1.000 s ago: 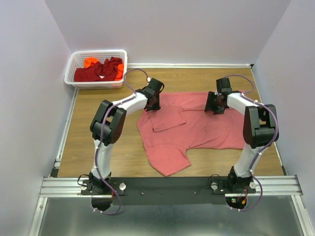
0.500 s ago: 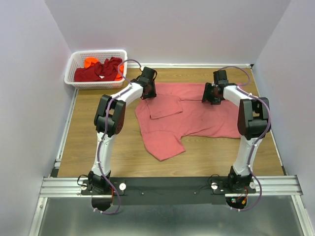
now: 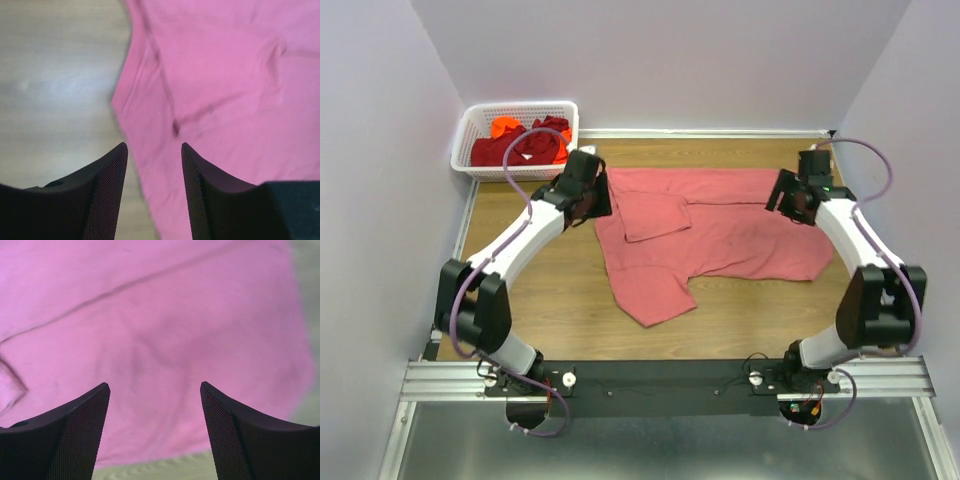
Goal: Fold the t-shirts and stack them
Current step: Fold the tshirt
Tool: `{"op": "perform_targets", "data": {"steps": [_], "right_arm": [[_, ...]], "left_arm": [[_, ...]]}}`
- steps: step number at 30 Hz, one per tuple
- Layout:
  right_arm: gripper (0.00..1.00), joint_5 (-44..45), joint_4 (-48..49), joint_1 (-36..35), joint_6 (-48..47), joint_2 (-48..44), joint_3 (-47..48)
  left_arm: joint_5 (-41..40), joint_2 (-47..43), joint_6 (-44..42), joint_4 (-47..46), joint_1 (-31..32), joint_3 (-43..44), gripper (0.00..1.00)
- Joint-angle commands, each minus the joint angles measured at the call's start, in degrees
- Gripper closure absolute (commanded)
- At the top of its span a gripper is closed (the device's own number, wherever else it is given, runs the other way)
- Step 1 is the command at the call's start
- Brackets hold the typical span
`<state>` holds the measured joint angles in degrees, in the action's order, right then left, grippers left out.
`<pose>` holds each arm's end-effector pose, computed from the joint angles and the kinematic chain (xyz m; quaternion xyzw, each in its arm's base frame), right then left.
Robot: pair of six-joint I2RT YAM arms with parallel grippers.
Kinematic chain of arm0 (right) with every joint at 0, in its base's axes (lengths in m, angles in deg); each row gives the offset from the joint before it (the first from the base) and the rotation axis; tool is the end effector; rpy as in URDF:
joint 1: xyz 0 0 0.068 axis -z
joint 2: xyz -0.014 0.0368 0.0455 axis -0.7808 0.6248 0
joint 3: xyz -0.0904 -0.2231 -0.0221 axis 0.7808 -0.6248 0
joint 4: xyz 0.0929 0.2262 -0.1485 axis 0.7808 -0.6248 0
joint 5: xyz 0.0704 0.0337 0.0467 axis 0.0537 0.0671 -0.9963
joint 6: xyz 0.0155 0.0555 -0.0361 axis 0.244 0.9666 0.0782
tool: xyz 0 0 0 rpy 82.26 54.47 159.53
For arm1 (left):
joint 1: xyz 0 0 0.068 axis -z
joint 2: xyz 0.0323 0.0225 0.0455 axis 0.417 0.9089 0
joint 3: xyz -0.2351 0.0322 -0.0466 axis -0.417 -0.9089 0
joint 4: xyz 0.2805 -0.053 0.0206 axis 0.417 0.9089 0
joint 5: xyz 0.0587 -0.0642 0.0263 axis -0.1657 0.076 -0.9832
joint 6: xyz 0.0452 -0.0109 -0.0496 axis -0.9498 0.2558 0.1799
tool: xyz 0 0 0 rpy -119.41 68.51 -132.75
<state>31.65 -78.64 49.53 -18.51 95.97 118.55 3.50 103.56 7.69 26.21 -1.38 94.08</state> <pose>0.3762 0.0050 0.1984 0.1599 0.9277 0.0010 0.3373 0.3637 -0.1502 0.2273 -0.0604 0.9248 -0.1191 0.3562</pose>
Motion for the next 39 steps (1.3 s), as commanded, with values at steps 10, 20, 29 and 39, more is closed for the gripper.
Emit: {"op": "perform_targets", "data": {"steps": [10,20,29,39], "right_arm": [[0.18,6.8,-6.6,8.0,6.2,-18.6,-17.6],[0.18,3.7,-6.7,10.2,8.0,-19.5,-20.1],[0.18,2.3,-6.7,12.3,7.9,-19.0,-20.7],[0.18,1.4,-6.5,14.6,9.2,-18.2,-21.4]], "left_arm": [[4.2,-7.4,1.1,4.6,1.0,-18.4,0.45],[8.3,-2.2,1.0,0.3,2.0,-18.2,0.47],[10.6,2.3,2.3,-3.0,2.2,-16.8,0.48],[11.0,4.4,2.2,-3.8,2.9,-18.9,0.49]]}}
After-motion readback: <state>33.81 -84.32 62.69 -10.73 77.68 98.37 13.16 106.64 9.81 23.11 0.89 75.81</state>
